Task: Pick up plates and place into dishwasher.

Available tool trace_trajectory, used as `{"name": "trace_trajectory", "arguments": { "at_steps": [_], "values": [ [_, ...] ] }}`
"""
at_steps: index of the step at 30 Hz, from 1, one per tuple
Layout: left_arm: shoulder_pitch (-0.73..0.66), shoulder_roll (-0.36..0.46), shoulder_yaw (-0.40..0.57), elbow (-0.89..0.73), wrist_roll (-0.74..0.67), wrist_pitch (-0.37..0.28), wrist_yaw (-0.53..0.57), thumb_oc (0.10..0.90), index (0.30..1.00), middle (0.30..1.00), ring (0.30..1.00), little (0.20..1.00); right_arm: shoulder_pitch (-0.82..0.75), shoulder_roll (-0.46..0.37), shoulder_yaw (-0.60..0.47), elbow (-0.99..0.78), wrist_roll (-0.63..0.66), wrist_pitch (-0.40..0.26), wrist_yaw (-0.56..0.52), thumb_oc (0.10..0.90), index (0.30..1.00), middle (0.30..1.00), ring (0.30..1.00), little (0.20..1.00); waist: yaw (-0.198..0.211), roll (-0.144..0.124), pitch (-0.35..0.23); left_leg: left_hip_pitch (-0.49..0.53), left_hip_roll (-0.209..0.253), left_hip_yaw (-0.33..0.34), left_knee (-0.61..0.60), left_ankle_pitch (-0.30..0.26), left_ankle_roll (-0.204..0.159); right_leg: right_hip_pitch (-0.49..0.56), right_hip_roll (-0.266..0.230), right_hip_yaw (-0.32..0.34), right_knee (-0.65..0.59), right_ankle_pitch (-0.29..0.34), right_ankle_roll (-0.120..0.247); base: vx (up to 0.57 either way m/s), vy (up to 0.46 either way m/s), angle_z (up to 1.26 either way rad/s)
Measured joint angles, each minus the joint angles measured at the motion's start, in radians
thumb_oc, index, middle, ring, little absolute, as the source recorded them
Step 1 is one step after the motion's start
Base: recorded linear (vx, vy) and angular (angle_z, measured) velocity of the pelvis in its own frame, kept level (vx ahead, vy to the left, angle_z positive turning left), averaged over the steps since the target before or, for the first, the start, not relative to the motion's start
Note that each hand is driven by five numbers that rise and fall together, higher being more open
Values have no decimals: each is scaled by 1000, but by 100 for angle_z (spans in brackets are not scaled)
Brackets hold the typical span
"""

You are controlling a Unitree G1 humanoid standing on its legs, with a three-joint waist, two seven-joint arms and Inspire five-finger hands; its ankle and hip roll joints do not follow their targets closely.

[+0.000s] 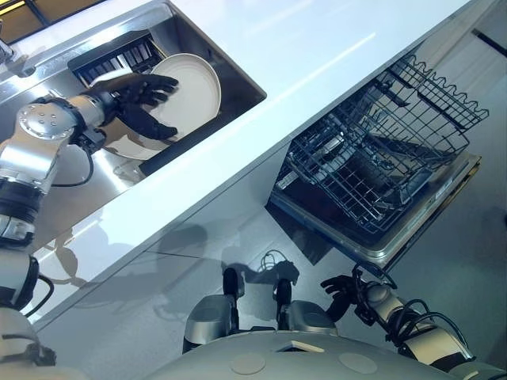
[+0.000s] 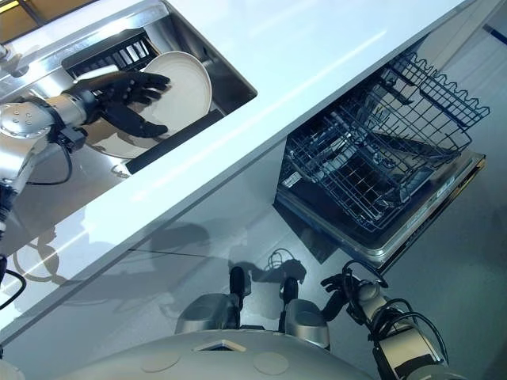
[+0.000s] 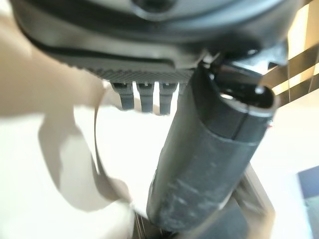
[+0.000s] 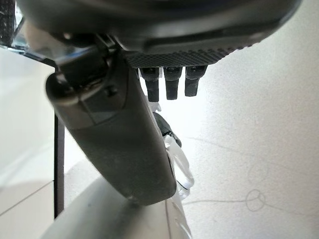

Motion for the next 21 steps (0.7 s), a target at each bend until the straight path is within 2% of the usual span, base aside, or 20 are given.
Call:
{"name": "trace_trajectory", "arguments": {
  "at_steps": [6, 14, 21],
  "values": [
    [0, -46, 0, -14, -92, 57, 10, 800, 900, 900, 900, 900, -5, -2, -3, 1, -1, -1, 7, 800, 900, 900, 900, 900, 1, 0, 0, 0, -6, -1, 0, 5, 8, 1, -8, 0, 1, 2, 3, -12, 17, 1],
    [0, -108, 0, -14, -121, 61, 82, 800, 900, 900, 900, 900, -9, -2, -3, 6, 0, 0, 6, 800, 900, 900, 900, 900, -4, 0, 0, 0, -17, 3, 0, 12, 18, -2, -19, 4, 1, 8, 14, -33, -8, -1],
    [0, -109, 2, -14, -121, 61, 71, 800, 900, 900, 900, 900, -9, -2, -3, 8, -1, -4, 0, 800, 900, 900, 900, 900, -20, 1, 0, 1, -19, 9, 0, 14, 21, -2, -22, 6, 0, 10, 18, -14, 9, -2]
  ]
}}
